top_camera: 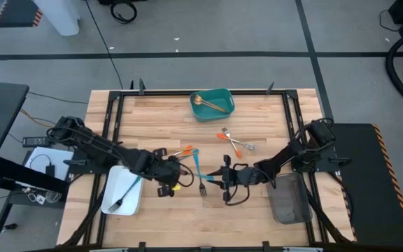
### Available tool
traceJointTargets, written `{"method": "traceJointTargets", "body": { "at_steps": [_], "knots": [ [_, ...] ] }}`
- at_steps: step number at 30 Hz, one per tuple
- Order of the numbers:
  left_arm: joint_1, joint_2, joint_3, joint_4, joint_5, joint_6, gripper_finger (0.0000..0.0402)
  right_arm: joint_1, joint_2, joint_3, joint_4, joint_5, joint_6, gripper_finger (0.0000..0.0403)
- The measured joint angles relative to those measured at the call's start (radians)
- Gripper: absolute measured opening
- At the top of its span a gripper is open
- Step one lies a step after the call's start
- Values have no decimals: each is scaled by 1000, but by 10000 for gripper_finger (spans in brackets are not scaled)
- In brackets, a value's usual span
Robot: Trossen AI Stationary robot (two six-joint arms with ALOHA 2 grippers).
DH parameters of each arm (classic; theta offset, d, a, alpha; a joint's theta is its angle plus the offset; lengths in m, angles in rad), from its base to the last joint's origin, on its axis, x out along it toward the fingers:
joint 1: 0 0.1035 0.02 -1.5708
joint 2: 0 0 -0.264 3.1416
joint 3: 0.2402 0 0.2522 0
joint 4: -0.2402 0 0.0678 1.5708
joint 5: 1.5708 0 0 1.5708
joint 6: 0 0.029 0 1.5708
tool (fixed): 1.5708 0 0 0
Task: Sort silverware by color (type)
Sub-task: Put the blue fork into the white bin
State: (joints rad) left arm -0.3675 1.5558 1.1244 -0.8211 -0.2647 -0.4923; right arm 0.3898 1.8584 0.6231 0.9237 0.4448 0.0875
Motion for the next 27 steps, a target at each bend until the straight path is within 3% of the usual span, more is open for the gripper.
{"method": "traceJointTargets", "body": {
  "at_steps": [11,20,27],
  "knots": [
    [41,19,1,198,-1,168,133,70,0,0,-10,85,36,110],
    [47,145,1,387,1,337,133,113,-4,0,-44,86,106,110],
    [111,227,1,453,179,350,133,142,-9,0,-72,120,156,110]
  ]
}}
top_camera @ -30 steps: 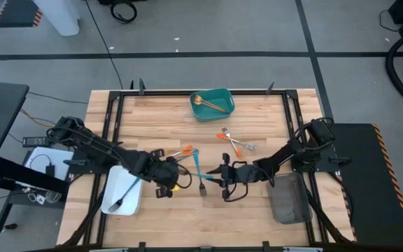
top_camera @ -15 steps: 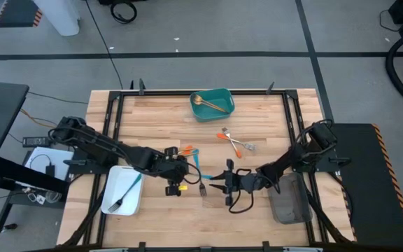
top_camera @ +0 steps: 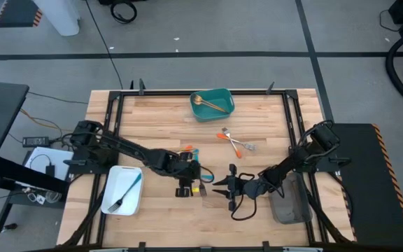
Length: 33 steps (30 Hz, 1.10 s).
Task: Sort silverware by color (type)
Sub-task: Put the blue fork into the white bin
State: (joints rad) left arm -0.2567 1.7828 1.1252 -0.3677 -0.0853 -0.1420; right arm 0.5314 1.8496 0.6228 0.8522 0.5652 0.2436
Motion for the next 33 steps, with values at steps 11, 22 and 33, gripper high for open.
{"method": "traceJointTargets", "body": {
  "at_steps": [11,22,33],
  "knots": [
    [89,32,0,56,167,101,133,13,0,0,-36,0,94,110],
    [110,126,70,77,195,287,133,20,-14,0,-129,-33,217,110],
    [130,144,80,70,201,639,133,66,-22,0,-148,8,251,110]
  ]
}}
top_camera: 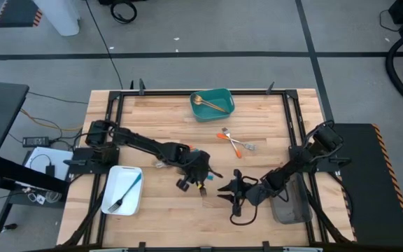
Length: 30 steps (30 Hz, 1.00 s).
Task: Sort silverware by color (type)
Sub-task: Put the blue fork into the white bin
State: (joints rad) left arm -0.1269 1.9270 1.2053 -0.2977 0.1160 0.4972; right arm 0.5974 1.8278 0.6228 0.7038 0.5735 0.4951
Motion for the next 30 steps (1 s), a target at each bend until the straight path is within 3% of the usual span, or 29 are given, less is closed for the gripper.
{"method": "traceJointTargets", "body": {
  "at_steps": [5,17,30],
  "knots": [
    [23,22,-2,-4,74,48,133,10,0,0,3,10,9,110],
    [21,57,0,-5,81,151,128,12,0,0,-4,10,43,110],
    [22,67,1,-30,91,152,57,12,0,0,-10,10,47,110]
  ]
}}
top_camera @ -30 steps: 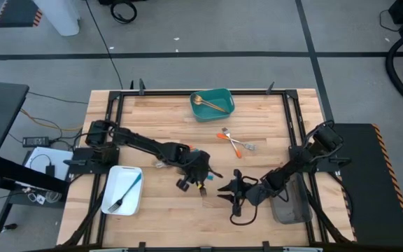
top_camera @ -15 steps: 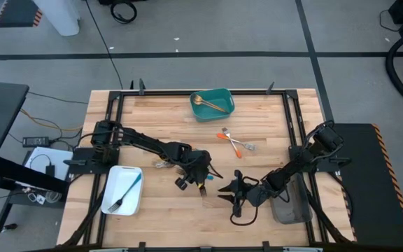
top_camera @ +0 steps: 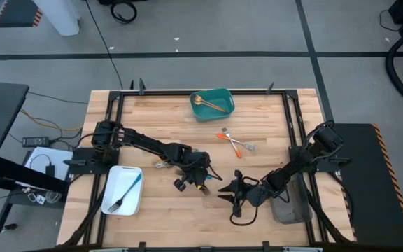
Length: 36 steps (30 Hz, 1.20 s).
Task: Sort silverware by color (type)
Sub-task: Put the blue fork into the white bin
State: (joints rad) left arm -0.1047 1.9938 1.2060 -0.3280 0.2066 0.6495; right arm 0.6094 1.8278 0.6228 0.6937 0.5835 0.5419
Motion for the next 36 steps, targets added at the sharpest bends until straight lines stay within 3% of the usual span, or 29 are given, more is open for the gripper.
{"method": "traceJointTargets", "body": {
  "at_steps": [7,20,30,36],
  "knots": [
    [0,0,1,-15,-2,2,20,0,0,0,0,0,0,110],
    [-12,-8,0,-45,-46,-15,20,0,1,0,0,0,-2,110],
    [-22,-21,90,-213,-123,-121,19,0,1,0,-15,0,-25,110],
    [-42,-27,137,-286,-124,-269,19,-3,1,0,-20,24,-91,110]
  ]
}}
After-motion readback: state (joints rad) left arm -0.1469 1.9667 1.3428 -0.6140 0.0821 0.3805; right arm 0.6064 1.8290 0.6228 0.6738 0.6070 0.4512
